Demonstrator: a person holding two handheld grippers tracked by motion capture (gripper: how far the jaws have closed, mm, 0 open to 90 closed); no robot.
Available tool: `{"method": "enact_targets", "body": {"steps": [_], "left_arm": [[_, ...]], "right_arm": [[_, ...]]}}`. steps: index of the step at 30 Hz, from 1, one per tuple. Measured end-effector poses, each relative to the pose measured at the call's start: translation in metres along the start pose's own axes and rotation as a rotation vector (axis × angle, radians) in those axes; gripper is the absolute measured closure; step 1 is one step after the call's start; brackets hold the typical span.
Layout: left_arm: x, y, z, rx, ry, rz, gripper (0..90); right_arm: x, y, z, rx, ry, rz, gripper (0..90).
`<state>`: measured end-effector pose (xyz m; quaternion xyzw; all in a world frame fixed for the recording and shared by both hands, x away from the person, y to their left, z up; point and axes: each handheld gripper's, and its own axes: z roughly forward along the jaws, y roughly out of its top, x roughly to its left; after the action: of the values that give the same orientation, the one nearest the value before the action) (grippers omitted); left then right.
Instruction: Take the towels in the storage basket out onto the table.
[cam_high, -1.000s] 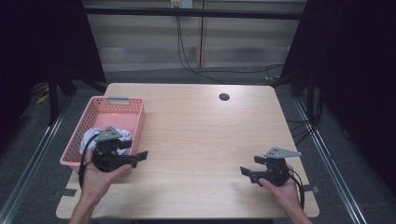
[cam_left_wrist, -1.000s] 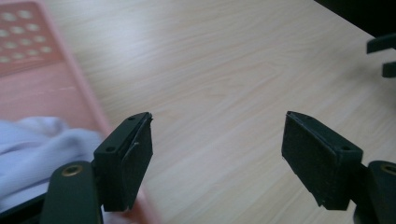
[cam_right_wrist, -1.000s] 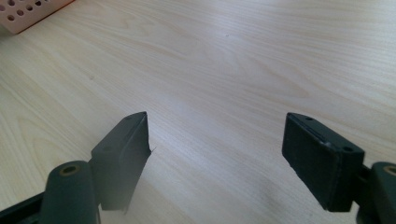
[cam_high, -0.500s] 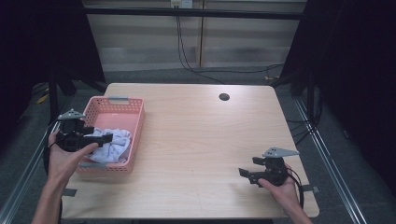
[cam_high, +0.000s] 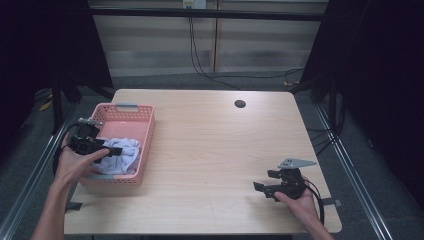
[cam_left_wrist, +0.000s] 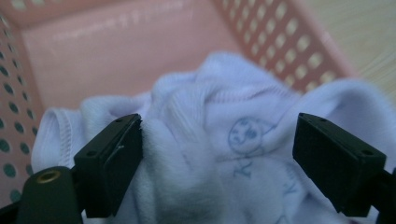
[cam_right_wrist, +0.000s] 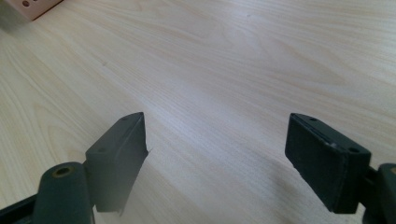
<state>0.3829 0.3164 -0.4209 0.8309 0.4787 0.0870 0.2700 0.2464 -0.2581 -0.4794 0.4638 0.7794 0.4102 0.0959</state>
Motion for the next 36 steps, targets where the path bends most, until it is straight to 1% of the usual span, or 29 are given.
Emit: {"method": "enact_targets", "body": {"steps": [1,2,3,4,5,6,7,8,10,11,13,14,15,16,17,18,19,20,21,23,24,25,26,27,28,30,32,33,36], "left_arm": [[-0.001,0.000,0.002,0.011,-0.006,0.003,12.5],[-0.001,-0.001,0.005,0.055,-0.034,0.014,7.8],[-0.001,-0.002,0.009,0.111,-0.038,0.023,1.2],[-0.001,-0.002,0.009,0.111,-0.038,0.023,0.0],[-0.002,-0.002,0.012,0.149,-0.024,0.038,0.0],[-0.003,-0.002,0.014,0.163,0.007,0.057,0.0],[-0.003,-0.002,0.014,0.163,0.007,0.057,0.0],[-0.003,0.000,0.017,0.154,0.026,0.048,0.0],[-0.002,0.000,0.020,0.154,0.020,0.043,0.0],[0.002,0.001,0.027,0.183,0.016,0.015,0.0],[0.006,0.004,0.030,0.203,0.007,0.012,0.0],[0.006,0.006,0.032,0.204,0.003,-0.012,0.0],[0.006,0.006,0.032,0.204,0.003,-0.012,0.0],[0.009,0.008,0.036,0.219,-0.009,-0.017,0.0],[0.009,0.008,0.036,0.219,-0.009,-0.017,0.0],[0.010,0.007,0.039,0.228,-0.021,-0.017,0.0],[0.012,0.007,0.041,0.236,-0.026,-0.029,0.0],[0.015,0.007,0.044,0.234,-0.044,-0.059,0.0],[0.015,0.008,0.045,0.261,-0.042,-0.046,0.0],[0.012,0.009,0.048,0.280,-0.021,-0.034,0.0],[0.012,0.009,0.048,0.280,-0.021,-0.034,0.0],[0.011,0.010,0.050,0.292,-0.011,-0.023,0.0],[0.011,0.011,0.052,0.314,0.002,-0.033,0.0],[0.010,0.012,0.054,0.328,0.006,-0.018,0.0],[0.010,0.012,0.055,0.329,0.011,-0.021,0.0],[0.007,0.013,0.056,0.344,0.020,0.001,0.0],[0.005,0.014,0.057,0.356,0.033,-0.002,0.0],[0.004,0.014,0.056,0.355,0.026,-0.003,2.7],[0.005,0.017,0.053,0.382,0.023,-0.012,12.8]], "right_arm": [[0.000,0.000,0.001,0.006,0.003,-0.004,19.8],[0.000,0.000,0.001,0.007,0.006,-0.004,18.8],[0.000,-0.001,0.001,0.009,0.007,-0.003,18.6],[0.000,-0.001,0.001,0.009,0.007,-0.003,18.6],[0.000,-0.001,0.001,0.012,0.011,-0.003,18.5],[0.000,-0.001,0.001,0.014,0.015,-0.005,17.7],[0.000,-0.001,0.001,0.015,0.016,-0.006,17.7],[0.000,-0.001,0.002,0.020,0.018,-0.003,17.7],[0.000,-0.001,0.002,0.021,0.021,-0.002,17.6],[0.000,-0.001,0.002,0.022,0.021,-0.002,17.6],[0.000,-0.001,0.002,0.020,0.018,-0.005,17.6],[0.000,-0.001,0.002,0.022,0.020,-0.006,17.6],[0.000,-0.001,0.002,0.022,0.020,-0.006,17.6],[0.000,-0.001,0.002,0.027,0.013,-0.003,17.7],[0.000,-0.001,0.002,0.027,0.013,-0.003,17.7],[0.000,0.000,0.002,0.030,0.009,-0.002,17.7],[0.000,0.000,0.002,0.027,0.013,-0.004,17.7],[-0.001,0.000,0.002,0.029,0.011,-0.005,17.7],[0.000,0.000,0.002,0.029,0.010,-0.006,17.7],[0.000,0.000,0.002,0.027,0.013,-0.006,17.7],[0.000,0.000,0.002,0.027,0.013,-0.006,17.7],[0.000,0.000,0.002,0.027,0.013,-0.007,17.7],[0.000,0.000,0.001,0.029,0.016,-0.007,17.7],[0.000,0.000,0.001,0.030,0.016,-0.008,17.7],[-0.001,0.000,0.001,0.028,0.015,-0.009,17.6],[0.000,0.000,0.000,0.030,0.016,-0.008,17.4],[-0.001,0.000,0.000,0.028,0.015,-0.012,17.4],[-0.001,0.000,-0.001,0.027,0.013,-0.015,17.4],[-0.002,0.000,-0.001,0.021,0.005,-0.011,17.4]]}}
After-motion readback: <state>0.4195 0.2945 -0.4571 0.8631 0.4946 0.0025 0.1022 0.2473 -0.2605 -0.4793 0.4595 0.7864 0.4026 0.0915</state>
